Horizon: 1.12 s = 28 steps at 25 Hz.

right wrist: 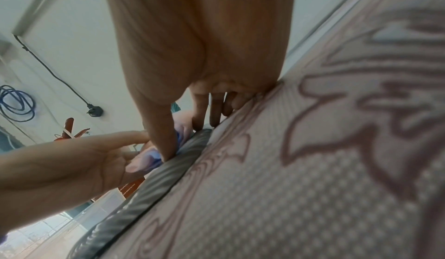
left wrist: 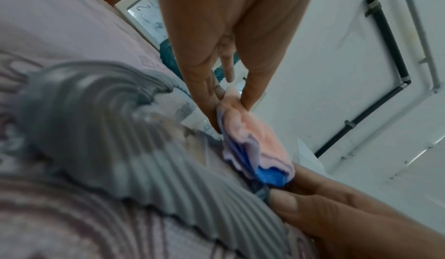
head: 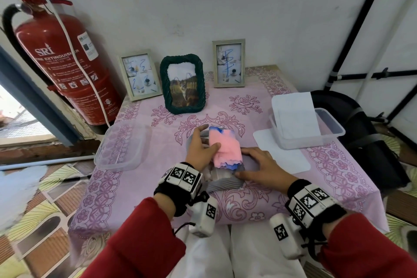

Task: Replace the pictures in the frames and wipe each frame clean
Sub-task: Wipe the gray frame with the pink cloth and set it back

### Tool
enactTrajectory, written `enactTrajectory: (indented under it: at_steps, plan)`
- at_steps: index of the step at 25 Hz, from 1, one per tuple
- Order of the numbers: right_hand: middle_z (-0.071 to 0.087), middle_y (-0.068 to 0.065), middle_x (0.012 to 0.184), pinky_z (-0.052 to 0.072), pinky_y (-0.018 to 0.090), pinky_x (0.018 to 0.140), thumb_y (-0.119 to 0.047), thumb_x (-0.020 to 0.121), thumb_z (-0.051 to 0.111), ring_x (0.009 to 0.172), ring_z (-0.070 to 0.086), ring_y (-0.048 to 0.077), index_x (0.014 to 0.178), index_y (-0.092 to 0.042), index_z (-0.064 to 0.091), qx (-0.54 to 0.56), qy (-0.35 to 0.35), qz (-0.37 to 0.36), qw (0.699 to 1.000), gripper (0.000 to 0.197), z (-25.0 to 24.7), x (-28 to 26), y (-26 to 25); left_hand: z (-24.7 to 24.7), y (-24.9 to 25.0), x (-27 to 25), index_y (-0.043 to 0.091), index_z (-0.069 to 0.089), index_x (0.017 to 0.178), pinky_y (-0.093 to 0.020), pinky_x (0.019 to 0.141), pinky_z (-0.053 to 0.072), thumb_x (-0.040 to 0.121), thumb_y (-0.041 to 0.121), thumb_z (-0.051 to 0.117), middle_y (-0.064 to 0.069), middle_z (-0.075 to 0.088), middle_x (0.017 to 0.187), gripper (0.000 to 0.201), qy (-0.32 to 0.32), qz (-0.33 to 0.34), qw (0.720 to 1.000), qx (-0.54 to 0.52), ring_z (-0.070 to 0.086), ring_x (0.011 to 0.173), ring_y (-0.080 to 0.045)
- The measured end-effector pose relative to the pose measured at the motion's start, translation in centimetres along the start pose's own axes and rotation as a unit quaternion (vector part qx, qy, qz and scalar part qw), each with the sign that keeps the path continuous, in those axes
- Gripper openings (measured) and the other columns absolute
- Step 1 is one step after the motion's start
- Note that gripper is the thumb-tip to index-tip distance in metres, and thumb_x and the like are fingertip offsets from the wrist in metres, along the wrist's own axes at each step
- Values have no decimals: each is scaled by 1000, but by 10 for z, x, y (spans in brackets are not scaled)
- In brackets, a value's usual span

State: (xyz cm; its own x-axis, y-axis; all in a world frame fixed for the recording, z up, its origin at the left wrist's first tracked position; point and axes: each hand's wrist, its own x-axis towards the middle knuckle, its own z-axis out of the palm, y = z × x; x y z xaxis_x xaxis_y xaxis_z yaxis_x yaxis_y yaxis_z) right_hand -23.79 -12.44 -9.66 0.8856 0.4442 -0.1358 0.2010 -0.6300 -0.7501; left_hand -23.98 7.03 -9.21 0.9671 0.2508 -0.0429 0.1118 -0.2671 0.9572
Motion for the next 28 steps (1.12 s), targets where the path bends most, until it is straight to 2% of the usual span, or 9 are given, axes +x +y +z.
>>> enactTrajectory:
  at_steps: [3, 4, 7, 8, 12, 17, 20, 23, 28]
  plan:
    - [44, -9, 132, 24, 41, 112, -34, 74, 75, 127, 30, 14, 133, -31, 45, 0, -7, 5, 1000, 66, -1, 1, 0, -7, -1, -1, 12, 36, 135, -37, 84, 53, 85, -3, 59, -14, 52, 117, 57, 7, -1, 1000, -25, 57, 100, -29]
    - [45, -9, 131, 25, 41, 111, -33, 74, 75, 126, 31, 14, 131, -32, 46, -4, -11, 8, 1000, 64, -2, 3, -1, -10, -2, 0, 12, 41, 132, -38, 82, 54, 86, -5, 55, -15, 54, 116, 51, 5, -3, 999, -34, 58, 99, -31]
    - [52, -4, 128, 32, 40, 109, -25, 77, 73, 124, 40, 17, 125, -24, 52, -1, -3, 10, 1000, 53, -7, 14, -6, -20, -1, 2, 5, 61, 108, -18, 57, 48, 86, -9, 47, -15, 60, 91, 29, 5, -28, 999, -41, 55, 73, -22]
    - [55, 0, 127, 36, 37, 107, -22, 77, 72, 123, 45, 18, 125, -19, 54, 1, -3, 9, 1000, 51, -10, 19, -9, -25, 0, 3, 5, 65, 101, -18, 55, 46, 87, -7, 48, -12, 59, 83, 25, 3, -41, 998, -46, 52, 69, -20]
    - [58, 6, 125, 40, 22, 89, -25, 78, 70, 114, 54, 17, 130, -14, 49, -101, -36, -2, 994, 57, -13, 35, -20, -51, 9, 5, 15, 68, 93, -34, 75, 56, 82, 0, 64, -5, 61, 94, 19, 20, -31, 998, -46, 61, 83, -23]
    - [62, 0, 113, 42, 26, 77, -36, 73, 73, 101, 57, 18, 130, -24, 46, -210, -43, 27, 976, 64, -17, 47, -31, -93, 20, 3, 19, 69, 91, -17, 58, 55, 78, 3, 71, -12, 68, 92, 21, 72, 24, 997, -34, 64, 70, -16]
    - [62, 0, 116, 46, 29, 82, -40, 70, 73, 105, 58, 20, 132, -25, 43, -266, -63, 33, 961, 70, -20, 54, -39, -124, 24, 3, 22, 68, 95, -19, 61, 57, 76, 2, 72, -6, 65, 105, 27, 95, 44, 994, -42, 65, 85, -20]
    - [61, 3, 120, 44, 30, 86, -46, 73, 70, 109, 57, 24, 135, -25, 37, -322, -98, 18, 941, 73, -22, 61, -47, -158, 21, 4, 30, 68, 90, -23, 56, 58, 75, 3, 73, -3, 59, 114, 31, 118, 33, 992, -31, 64, 90, -20]
    - [62, 1, 119, 38, 26, 78, -49, 73, 71, 110, 56, 23, 134, -26, 40, -337, -90, 7, 937, 72, -23, 67, -51, -208, 2, 11, 33, 68, 94, -34, 80, 56, 75, 1, 73, -5, 60, 119, 37, 127, 7, 992, -17, 61, 99, -21]
